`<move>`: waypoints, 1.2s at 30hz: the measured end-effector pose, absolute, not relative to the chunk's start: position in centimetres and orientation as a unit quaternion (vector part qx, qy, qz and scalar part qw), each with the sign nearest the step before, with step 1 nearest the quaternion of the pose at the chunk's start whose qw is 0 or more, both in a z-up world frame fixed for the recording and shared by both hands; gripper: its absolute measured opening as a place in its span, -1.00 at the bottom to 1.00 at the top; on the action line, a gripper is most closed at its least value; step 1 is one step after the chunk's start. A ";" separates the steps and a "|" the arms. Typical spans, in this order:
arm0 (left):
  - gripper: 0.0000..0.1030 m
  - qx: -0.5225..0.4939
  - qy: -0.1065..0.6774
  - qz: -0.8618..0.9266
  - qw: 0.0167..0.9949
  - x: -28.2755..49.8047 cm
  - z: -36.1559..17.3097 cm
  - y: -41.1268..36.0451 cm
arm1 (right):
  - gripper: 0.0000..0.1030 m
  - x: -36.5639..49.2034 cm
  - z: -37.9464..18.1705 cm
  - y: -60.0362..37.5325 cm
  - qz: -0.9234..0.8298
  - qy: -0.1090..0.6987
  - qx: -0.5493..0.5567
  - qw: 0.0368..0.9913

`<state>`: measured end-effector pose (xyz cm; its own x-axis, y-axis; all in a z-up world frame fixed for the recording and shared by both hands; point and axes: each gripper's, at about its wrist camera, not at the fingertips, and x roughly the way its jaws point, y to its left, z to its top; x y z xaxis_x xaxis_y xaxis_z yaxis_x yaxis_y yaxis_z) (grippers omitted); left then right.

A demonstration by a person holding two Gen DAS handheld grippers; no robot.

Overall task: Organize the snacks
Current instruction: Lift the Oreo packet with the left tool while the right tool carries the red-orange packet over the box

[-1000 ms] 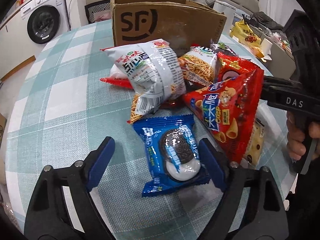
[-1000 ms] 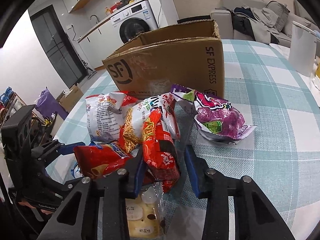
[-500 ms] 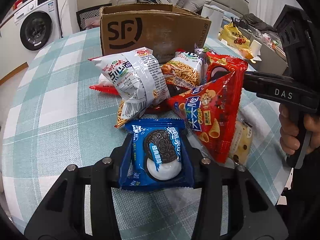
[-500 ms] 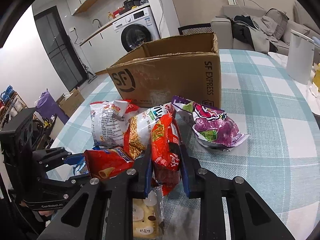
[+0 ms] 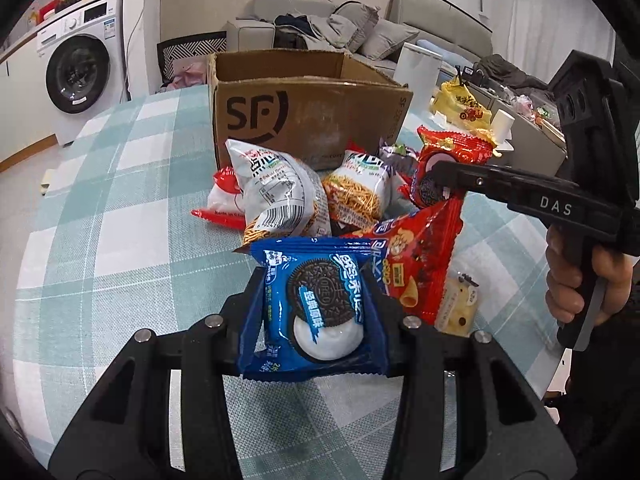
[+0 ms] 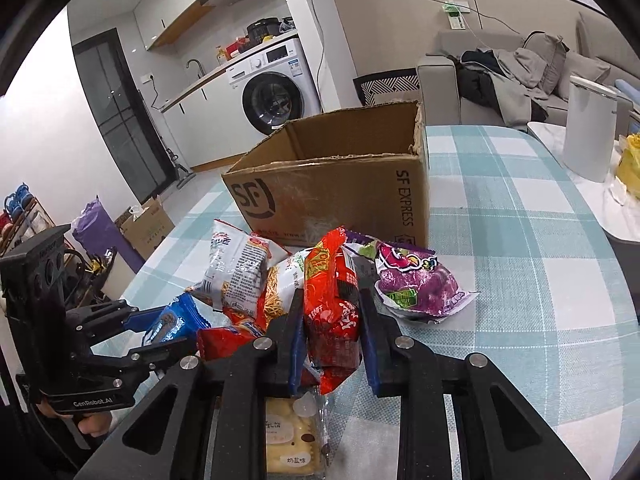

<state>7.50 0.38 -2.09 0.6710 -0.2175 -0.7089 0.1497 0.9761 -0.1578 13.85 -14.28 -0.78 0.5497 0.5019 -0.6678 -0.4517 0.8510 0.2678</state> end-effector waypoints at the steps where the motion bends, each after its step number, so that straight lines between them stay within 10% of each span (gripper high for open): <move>1: -0.19 -0.043 0.390 -0.100 0.915 7.4 -1.9 0.4 | -0.53 13.8 -0.7 -14.3 0.271 0.388 0.031 0.880; 36: -0.19 -0.049 0.276 -0.048 0.959 9.7 6.6 3.0 | -0.53 13.1 5.9 -14.8 0.268 0.324 0.039 0.906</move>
<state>9.72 3.01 6.62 0.8429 -0.1186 -0.5249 0.0642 0.9906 -0.1207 13.10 -14.78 5.90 0.6458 0.5113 -0.5670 -0.4604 0.8532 0.2450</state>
